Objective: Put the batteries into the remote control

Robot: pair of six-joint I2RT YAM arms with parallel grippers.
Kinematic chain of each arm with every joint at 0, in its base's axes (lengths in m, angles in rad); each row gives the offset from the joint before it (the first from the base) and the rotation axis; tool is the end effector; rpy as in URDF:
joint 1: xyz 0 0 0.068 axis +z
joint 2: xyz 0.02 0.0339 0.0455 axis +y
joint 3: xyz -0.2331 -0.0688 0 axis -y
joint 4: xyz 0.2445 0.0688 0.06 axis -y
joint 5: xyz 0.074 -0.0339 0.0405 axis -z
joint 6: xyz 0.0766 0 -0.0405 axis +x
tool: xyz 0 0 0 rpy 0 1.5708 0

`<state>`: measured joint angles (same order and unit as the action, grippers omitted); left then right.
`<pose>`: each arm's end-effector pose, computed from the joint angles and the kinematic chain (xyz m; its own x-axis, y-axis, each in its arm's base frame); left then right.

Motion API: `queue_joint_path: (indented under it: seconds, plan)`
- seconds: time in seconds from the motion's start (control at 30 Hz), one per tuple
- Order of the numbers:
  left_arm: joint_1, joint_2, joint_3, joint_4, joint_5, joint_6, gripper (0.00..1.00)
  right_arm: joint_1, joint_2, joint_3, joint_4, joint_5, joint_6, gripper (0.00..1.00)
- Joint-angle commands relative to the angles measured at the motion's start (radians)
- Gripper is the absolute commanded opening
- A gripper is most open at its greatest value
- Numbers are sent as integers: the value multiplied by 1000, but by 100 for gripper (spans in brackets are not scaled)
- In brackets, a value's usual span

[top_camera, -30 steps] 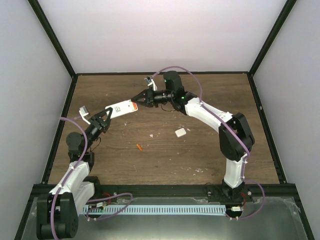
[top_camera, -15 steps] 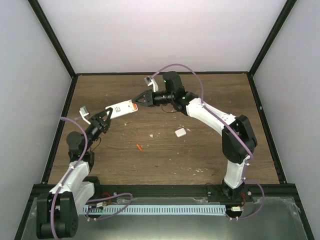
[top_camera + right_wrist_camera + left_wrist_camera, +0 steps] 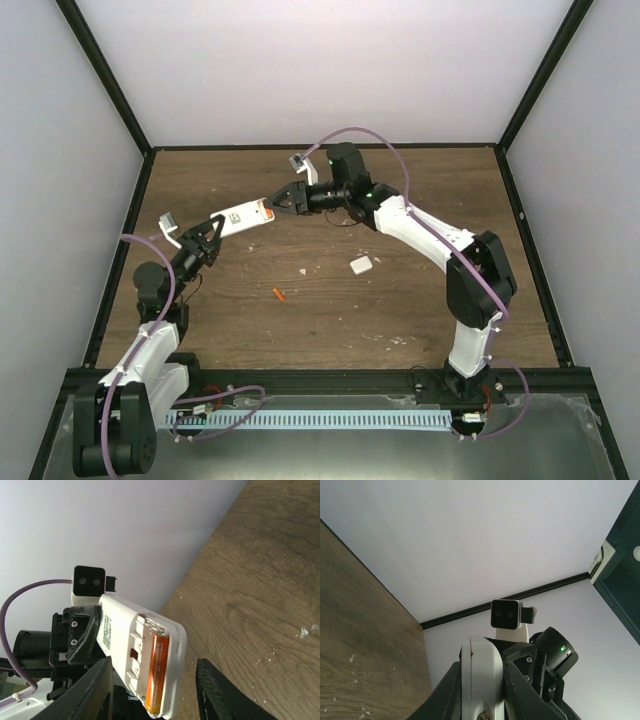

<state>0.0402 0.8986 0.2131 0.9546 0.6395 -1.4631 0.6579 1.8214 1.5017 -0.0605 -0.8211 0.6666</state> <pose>0.2343 -0.0363 0.2236 -0.5109 -0.8189 -0.2614 0.3224 0.0993 -0.9414 0.3186 0.3170 0.2726 -0.8209 -0.1019 -0.5619 -0.5685 0.2375 0.7876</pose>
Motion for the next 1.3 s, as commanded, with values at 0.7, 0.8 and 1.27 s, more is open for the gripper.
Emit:
queue_joint_path:
  seconds: [0.7,0.8,1.27]
  plan:
    - [3,-1,33,30,-1,-11,0,10,37,49,-56,-59,-35,22]
    - [3,0,32,29,-1,-10,0,10,30,49,-55,-52,-37,17]
    - [3,3,35,29,-7,-6,0,10,7,42,-56,-34,-46,21]
